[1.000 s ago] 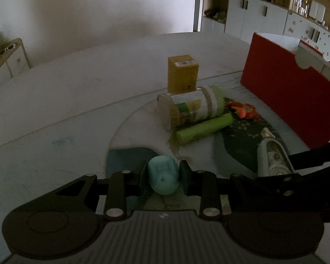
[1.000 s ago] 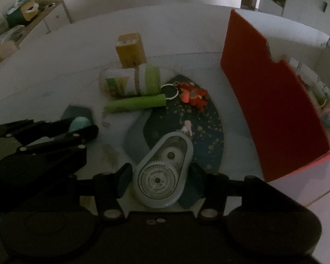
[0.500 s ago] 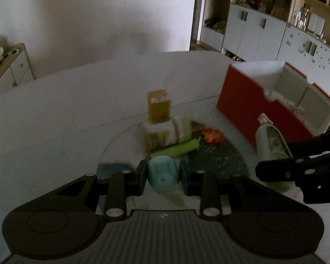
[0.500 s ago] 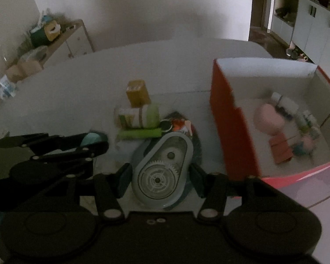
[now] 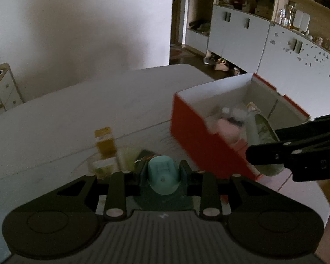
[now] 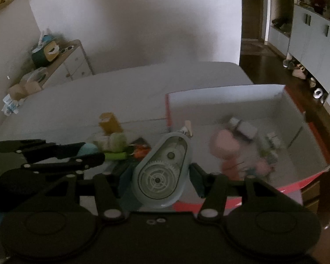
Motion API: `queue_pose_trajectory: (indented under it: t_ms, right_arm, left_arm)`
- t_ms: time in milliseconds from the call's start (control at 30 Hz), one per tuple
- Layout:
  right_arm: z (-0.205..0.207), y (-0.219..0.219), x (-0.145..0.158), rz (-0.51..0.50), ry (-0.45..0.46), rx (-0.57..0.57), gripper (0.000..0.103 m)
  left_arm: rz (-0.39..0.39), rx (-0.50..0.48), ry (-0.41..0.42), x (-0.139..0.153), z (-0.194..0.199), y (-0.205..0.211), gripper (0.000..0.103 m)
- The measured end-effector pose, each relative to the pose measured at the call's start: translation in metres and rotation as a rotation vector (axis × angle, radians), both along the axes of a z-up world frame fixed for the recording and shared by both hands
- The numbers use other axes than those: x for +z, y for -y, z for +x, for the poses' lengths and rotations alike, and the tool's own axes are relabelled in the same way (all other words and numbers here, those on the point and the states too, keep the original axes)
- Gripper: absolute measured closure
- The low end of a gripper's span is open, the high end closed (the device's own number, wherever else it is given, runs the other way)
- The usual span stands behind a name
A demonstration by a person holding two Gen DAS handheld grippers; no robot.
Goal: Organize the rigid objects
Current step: 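Carry the teal soap and tape dispenser over the shoebox and lower them, then open both grippers to release the soap and tape dispenser into the box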
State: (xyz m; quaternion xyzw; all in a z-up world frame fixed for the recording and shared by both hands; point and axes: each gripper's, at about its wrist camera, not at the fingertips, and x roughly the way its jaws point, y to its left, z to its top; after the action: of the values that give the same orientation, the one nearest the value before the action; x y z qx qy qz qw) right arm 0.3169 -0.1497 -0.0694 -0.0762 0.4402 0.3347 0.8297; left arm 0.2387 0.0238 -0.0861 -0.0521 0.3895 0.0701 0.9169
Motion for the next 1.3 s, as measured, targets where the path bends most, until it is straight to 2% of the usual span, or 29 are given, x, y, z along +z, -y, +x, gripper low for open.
queue_pose_trajectory:
  t_ms: [200,500,667,967,1300]
  right_arm:
    - [0.028,0.035,-0.002,0.016,-0.029,-0.012,0.047]
    - [0.065,0.074,-0.004,0.008,-0.02,-0.003,0.047]
    - [0.086,0.092,-0.007,-0.003,-0.009,-0.006,0.047]
    - [0.112,0.114,-0.02,-0.039,0.01,-0.002,0.047]
    - [0.125,0.109,-0.043,-0.128,0.03,0.124,0.047]
  left_arm:
    - [0.001,-0.006,0.004,0.008,0.029,0.032,0.072]
    - [-0.007,-0.026,-0.003,0.013,0.08,0.075,0.072]
    - [0.018,-0.039,-0.013,0.012,0.103,0.093,0.072]
    - [0.031,-0.037,-0.086,-0.008,0.15,0.114,0.072]
    - [0.106,-0.004,-0.214,-0.045,0.206,0.119,0.072]
